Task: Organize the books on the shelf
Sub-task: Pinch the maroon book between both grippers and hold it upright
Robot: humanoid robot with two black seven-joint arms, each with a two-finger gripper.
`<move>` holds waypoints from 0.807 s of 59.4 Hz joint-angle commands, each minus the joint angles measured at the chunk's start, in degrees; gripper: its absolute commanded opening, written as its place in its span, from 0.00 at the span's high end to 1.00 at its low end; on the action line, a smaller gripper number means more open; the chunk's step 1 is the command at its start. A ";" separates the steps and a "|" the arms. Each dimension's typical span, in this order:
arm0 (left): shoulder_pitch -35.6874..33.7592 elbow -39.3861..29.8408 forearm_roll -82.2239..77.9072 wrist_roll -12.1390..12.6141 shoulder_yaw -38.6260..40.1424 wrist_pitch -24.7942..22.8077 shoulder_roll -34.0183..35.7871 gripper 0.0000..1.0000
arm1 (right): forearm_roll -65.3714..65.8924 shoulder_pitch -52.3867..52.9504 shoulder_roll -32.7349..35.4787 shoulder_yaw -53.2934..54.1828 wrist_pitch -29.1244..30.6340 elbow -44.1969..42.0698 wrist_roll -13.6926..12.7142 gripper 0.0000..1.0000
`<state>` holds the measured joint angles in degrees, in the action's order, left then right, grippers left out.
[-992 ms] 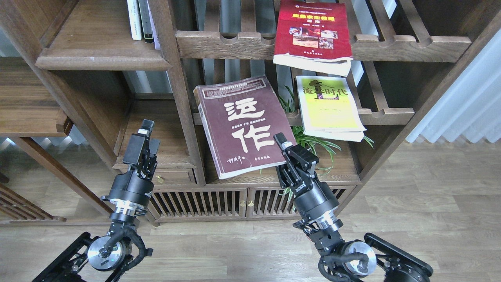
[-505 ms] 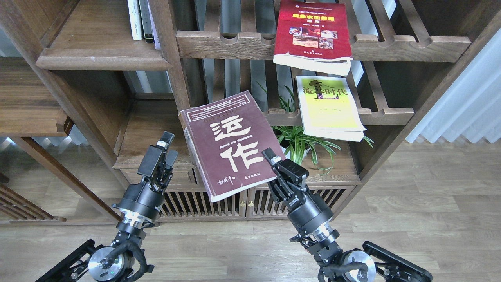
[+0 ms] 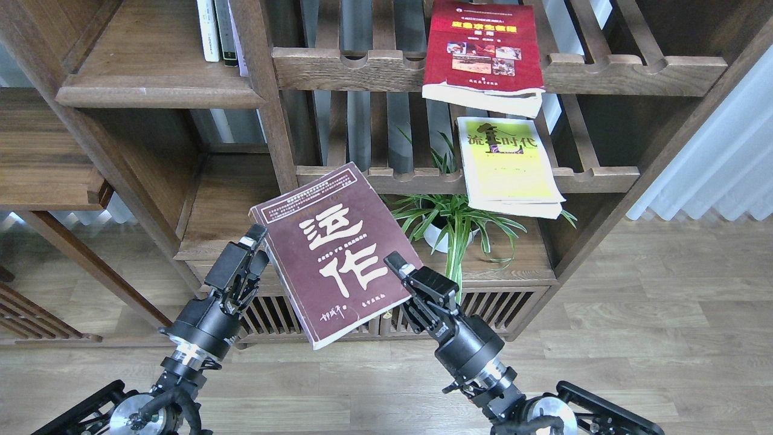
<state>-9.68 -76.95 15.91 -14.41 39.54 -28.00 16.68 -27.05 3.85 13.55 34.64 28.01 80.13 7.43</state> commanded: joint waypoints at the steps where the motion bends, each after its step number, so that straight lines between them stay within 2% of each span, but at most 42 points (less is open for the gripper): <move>1: -0.08 -0.22 -0.09 -0.01 -2.71 0.00 1.25 0.06 | 0.25 -0.07 -0.28 -0.01 -0.01 -0.32 -0.14 0.94; 37: -0.87 -0.83 -0.09 -0.01 -4.82 0.00 1.42 0.08 | 1.92 -0.95 -0.63 -0.10 -0.01 -0.94 -0.93 0.92; 48: -0.87 -0.75 -0.09 -0.01 -5.09 0.00 1.42 0.33 | 1.92 -0.95 -1.42 -0.10 -0.01 -1.46 -1.19 0.92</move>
<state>-10.55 -77.78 15.82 -14.41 34.58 -28.00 18.09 -25.15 2.91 12.55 34.54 28.01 78.93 6.30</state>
